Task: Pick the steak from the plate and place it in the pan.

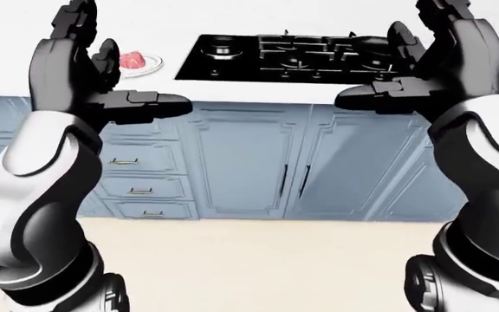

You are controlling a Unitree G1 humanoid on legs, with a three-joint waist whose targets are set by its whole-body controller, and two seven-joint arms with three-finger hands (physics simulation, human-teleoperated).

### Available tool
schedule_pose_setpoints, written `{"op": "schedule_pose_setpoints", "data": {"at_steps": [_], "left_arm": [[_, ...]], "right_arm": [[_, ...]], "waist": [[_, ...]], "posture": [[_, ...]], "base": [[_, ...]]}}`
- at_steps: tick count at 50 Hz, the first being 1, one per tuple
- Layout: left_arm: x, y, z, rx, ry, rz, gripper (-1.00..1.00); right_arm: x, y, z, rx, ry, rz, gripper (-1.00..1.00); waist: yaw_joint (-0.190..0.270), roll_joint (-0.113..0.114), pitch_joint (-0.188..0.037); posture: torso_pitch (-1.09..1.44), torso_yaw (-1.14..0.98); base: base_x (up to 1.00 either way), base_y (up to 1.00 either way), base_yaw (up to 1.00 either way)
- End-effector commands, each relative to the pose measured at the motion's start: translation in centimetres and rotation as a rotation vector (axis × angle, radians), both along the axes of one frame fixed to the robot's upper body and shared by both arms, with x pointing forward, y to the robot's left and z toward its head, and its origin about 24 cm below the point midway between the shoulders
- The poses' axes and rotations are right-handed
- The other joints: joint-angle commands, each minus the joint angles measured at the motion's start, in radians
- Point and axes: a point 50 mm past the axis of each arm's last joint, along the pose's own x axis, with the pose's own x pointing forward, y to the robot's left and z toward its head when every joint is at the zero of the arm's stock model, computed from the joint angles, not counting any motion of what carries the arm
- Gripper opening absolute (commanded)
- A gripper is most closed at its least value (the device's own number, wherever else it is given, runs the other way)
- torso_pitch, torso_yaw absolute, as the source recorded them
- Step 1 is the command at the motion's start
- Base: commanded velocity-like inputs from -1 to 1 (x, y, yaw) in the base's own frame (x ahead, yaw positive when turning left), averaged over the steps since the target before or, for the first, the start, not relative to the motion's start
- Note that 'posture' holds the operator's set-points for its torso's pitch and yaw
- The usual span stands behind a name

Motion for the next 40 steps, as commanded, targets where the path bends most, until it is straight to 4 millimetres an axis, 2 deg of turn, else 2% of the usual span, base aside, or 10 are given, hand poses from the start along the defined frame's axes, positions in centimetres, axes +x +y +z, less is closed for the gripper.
{"op": "schedule_pose_setpoints", "data": {"at_steps": [1, 4, 10, 11, 12, 14, 24, 27, 29, 40], "left_arm": [[-0.41, -0.32, 1.14, 0.008, -0.068, -0.012, 1.0], [-0.33, -0.31, 0.95, 0.009, -0.066, -0.013, 1.0], [-0.27, -0.32, 0.95, 0.009, -0.066, -0.013, 1.0], [-0.26, -0.33, 0.91, 0.009, -0.066, -0.013, 1.0], [-0.34, -0.35, 0.83, 0.009, -0.066, -0.013, 1.0], [-0.28, -0.3, 0.93, 0.008, -0.067, -0.013, 1.0], [-0.4, -0.28, 0.9, 0.007, -0.066, -0.011, 1.0], [-0.42, -0.29, 0.87, 0.007, -0.065, -0.011, 1.0], [-0.28, -0.24, 0.84, 0.007, -0.065, -0.012, 1.0], [-0.33, -0.33, 0.85, 0.009, -0.065, -0.012, 1.0]], "right_arm": [[-0.31, -0.36, 0.89, 0.006, -0.048, -0.018, 1.0], [-0.24, -0.44, 0.78, -0.003, -0.044, -0.029, 1.0], [-0.29, -0.46, 0.83, 0.006, -0.047, -0.025, 1.0], [-0.27, -0.46, 0.82, 0.008, -0.048, -0.023, 1.0], [-0.31, -0.47, 0.86, 0.01, -0.049, -0.023, 1.0], [-0.36, -0.47, 0.91, 0.012, -0.052, -0.021, 1.0], [-0.44, -0.47, 0.87, 0.016, -0.054, -0.017, 1.0], [-0.41, -0.46, 0.87, 0.016, -0.054, -0.017, 1.0], [-0.39, -0.49, 0.89, 0.016, -0.055, -0.017, 1.0], [-0.44, -0.42, 0.97, 0.015, -0.056, -0.014, 1.0]], "waist": [[-0.008, 0.013, -0.016], [-0.024, 0.002, -0.019], [-0.013, -0.089, -0.036], [-0.024, -0.05, -0.023], [-0.014, -0.078, -0.028], [-0.018, -0.076, -0.038], [-0.02, -0.007, -0.021], [-0.025, 0.028, -0.023], [-0.031, 0.085, -0.035], [-0.024, 0.005, -0.008]], "posture": [[0.0, 0.0], [0.0, 0.0], [0.0, 0.0], [0.0, 0.0], [0.0, 0.0], [0.0, 0.0], [0.0, 0.0], [0.0, 0.0], [0.0, 0.0], [0.0, 0.0]], "base": [[0.0, 0.0, 0.48], [0.0, 0.09, 0.32], [0.0, 0.14, 0.0], [0.0, 0.28, 0.0], [0.0, 0.29, 0.0], [0.0, 0.33, 0.0], [0.0, 0.45, 0.0], [0.01, 0.52, 0.0], [0.0, 0.51, 0.0], [0.02, 0.52, 0.0]]}}
